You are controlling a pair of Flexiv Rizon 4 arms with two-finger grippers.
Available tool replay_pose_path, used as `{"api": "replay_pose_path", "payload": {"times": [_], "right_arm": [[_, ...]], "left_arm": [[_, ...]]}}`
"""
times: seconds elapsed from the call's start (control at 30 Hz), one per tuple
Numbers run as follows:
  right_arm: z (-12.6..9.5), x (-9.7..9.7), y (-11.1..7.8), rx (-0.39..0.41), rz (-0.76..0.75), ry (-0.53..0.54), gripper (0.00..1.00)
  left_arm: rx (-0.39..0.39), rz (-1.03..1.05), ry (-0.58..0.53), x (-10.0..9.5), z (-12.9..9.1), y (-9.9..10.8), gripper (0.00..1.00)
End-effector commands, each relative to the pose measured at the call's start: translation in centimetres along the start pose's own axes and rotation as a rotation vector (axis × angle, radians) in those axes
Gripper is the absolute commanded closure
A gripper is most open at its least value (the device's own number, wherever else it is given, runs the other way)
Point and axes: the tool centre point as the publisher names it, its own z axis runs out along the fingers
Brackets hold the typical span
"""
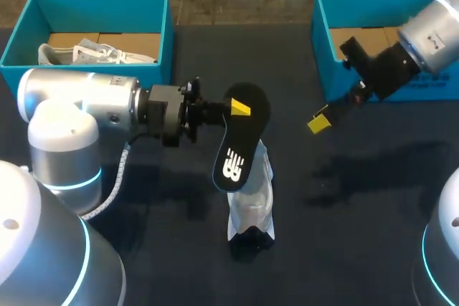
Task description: Take the shoe out of the shoebox, open the shoe tongue, remove and reinsert the insole, then place the shoe into the shoebox
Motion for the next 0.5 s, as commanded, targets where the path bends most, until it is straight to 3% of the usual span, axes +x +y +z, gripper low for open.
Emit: {"api": "replay_pose_path", "payload": {"times": [0.03, 0.2, 0.23, 0.27, 0.5], "right_arm": [[0.2, 0.1, -0.1, 0.027, -0.051, -0.022, 0.0], [1.5, -0.3, -2.8, 0.068, -0.235, -0.093, 0.0], [1.9, -0.2, -3.2, 0.091, -0.316, -0.086, 0.0], [2.5, 0.3, -4.0, 0.145, -0.513, -0.035, 0.0], [2.5, 0.3, -4.0, 0.145, -0.513, -0.035, 0.0]], "left_arm": [[0.016, -0.03, 0.011, 0.6, 0.2, -1.8, 1.0], [0.036, -0.165, 0.05, 1.3, -0.2, -4.7, 1.0], [-0.002, -0.191, 0.109, 1.7, -0.1, -5.7, 1.0], [-0.002, -0.191, 0.109, 1.7, -0.1, -5.7, 1.0], [-0.002, -0.191, 0.109, 1.7, -0.1, -5.7, 1.0]]}}
